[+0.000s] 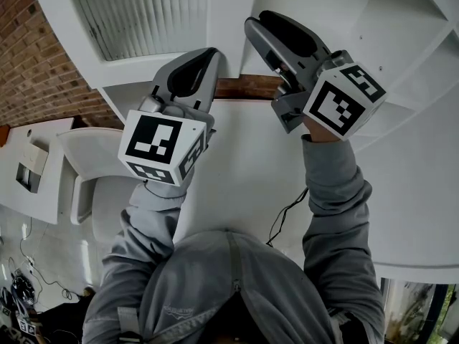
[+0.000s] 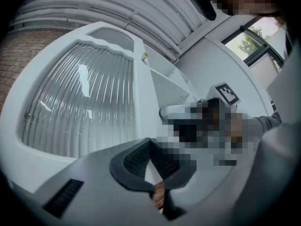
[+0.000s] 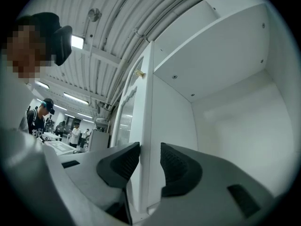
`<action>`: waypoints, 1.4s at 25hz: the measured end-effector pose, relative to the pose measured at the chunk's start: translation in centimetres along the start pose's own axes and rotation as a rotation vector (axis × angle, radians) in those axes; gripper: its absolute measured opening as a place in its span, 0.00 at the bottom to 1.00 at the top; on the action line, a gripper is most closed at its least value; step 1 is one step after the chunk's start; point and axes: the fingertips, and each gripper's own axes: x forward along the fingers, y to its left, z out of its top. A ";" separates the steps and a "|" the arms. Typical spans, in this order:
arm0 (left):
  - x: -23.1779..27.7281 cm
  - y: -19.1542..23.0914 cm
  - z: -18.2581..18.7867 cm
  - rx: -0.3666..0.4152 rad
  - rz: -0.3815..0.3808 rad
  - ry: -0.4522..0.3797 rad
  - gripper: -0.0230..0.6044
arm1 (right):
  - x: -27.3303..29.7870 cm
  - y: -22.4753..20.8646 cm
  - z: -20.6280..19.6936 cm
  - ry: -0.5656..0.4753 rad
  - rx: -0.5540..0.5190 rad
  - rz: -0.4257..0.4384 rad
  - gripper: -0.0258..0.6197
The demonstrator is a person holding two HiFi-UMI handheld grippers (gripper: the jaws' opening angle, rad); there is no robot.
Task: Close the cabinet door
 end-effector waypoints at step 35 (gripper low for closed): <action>-4.9 -3.5 -0.7 -0.003 -0.024 0.051 0.04 | -8.9 5.0 -3.8 0.077 -0.160 -0.336 0.08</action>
